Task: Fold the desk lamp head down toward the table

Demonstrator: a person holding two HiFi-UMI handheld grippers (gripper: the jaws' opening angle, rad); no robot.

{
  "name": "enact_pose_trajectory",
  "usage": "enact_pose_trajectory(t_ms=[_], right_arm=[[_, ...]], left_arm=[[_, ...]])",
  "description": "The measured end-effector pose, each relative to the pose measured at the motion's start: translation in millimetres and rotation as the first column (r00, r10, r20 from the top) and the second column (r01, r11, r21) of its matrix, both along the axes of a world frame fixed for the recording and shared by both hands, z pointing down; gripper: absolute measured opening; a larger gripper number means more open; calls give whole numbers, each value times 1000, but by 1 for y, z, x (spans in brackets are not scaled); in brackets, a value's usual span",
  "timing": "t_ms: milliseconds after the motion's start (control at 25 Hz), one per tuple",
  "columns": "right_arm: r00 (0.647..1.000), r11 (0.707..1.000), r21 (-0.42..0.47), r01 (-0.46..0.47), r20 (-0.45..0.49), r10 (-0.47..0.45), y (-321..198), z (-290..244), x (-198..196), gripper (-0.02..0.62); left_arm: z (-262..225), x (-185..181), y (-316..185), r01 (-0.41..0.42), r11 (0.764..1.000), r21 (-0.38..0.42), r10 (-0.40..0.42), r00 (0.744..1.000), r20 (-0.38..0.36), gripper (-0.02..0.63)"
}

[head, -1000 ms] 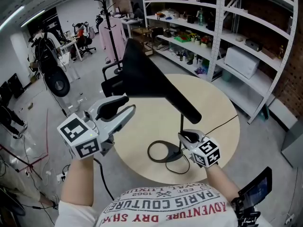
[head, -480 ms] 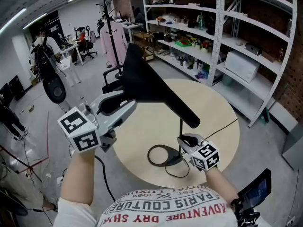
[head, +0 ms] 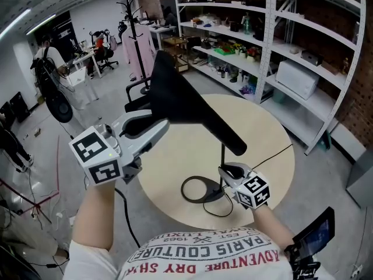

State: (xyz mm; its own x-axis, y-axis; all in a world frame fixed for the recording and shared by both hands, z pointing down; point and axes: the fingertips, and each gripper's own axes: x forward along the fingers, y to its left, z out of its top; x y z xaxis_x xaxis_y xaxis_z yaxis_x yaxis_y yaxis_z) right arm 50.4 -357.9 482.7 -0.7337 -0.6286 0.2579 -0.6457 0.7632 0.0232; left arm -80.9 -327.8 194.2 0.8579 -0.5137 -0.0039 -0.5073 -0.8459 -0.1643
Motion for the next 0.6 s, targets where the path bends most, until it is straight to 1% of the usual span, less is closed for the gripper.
enact_pose_trajectory(t_ms=[200, 600], right_arm=[[1000, 1000, 2, -5, 5, 5, 1, -2, 1, 40], [1000, 1000, 5, -11, 7, 11, 0, 0, 3, 40]], left_arm=[[-2, 1, 1, -15, 1000, 1, 15, 1000, -6, 55], [7, -3, 0, -5, 1000, -10, 4, 999, -40, 54]])
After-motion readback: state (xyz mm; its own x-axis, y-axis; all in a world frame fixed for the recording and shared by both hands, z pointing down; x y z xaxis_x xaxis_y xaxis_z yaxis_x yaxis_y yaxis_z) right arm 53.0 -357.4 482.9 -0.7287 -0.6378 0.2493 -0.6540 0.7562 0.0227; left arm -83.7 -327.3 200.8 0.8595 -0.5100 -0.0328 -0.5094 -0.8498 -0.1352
